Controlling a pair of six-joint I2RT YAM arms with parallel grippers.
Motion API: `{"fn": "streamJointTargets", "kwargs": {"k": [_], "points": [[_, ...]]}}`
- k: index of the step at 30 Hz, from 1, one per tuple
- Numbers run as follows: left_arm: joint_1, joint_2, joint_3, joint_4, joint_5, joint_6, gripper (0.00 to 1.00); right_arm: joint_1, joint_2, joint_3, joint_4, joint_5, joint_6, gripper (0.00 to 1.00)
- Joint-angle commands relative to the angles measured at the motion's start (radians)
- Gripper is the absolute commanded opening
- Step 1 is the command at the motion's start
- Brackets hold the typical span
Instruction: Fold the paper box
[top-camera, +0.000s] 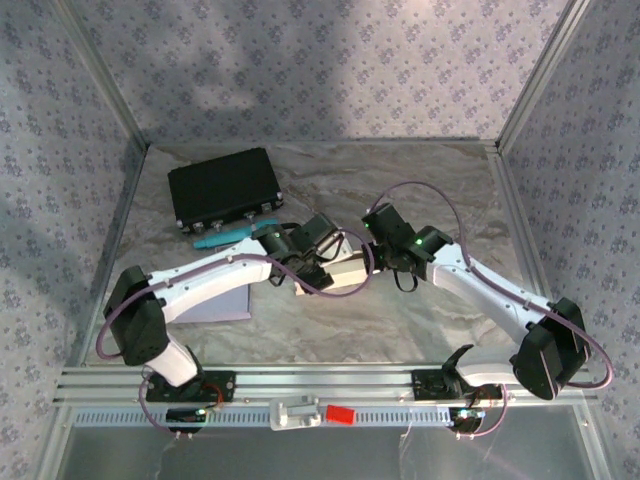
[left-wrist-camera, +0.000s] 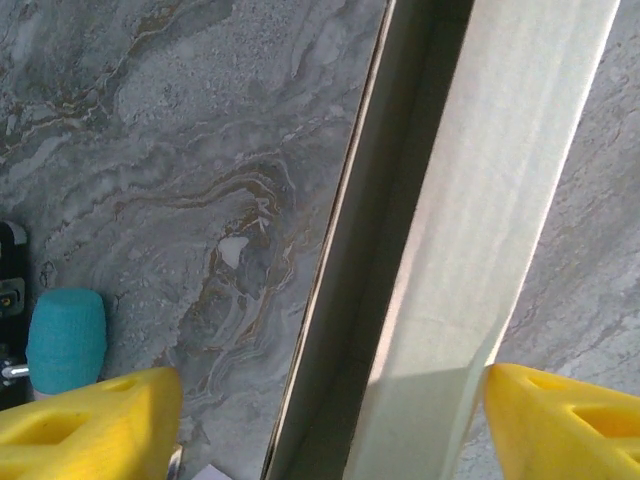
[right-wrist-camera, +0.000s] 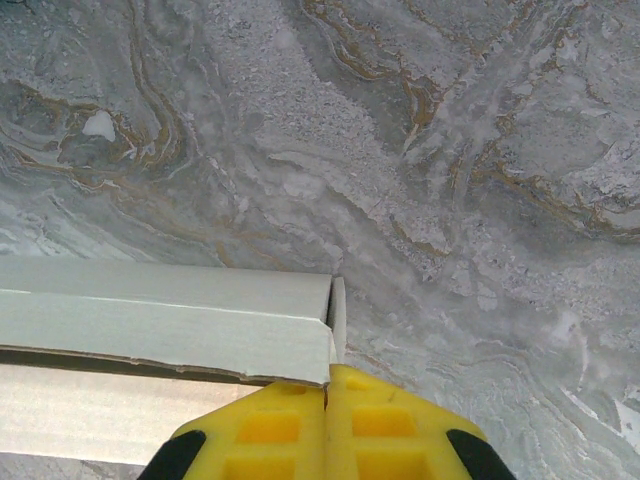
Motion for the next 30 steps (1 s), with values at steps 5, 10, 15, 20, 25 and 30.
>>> {"fn": "streamJointTargets", "kwargs": {"k": [5, 10, 15, 20, 25, 30], "points": [[0.016, 0.018, -0.007, 0.021, 0.034, -0.003, 0.58, -0.02, -0.001, -0.013, -0.037, -0.04, 0.015, 0.0], [0.033, 0.032, 0.002, 0.011, 0.057, -0.013, 0.43, -0.042, 0.0, 0.006, -0.043, -0.073, 0.004, 0.0], [0.061, 0.047, 0.017, 0.001, 0.102, -0.034, 0.34, -0.055, 0.009, 0.043, -0.077, -0.1, -0.008, 0.0], [0.101, 0.071, 0.048, -0.025, 0.175, -0.062, 0.33, -0.057, 0.02, 0.085, -0.127, -0.102, -0.005, 0.0], [0.102, 0.072, 0.042, -0.019, 0.19, -0.055, 0.35, -0.063, 0.058, 0.071, -0.079, -0.081, -0.02, 0.0], [0.125, 0.044, 0.063, -0.023, 0.191, -0.115, 0.49, -0.049, 0.077, 0.057, -0.072, -0.032, -0.019, 0.0]]}}
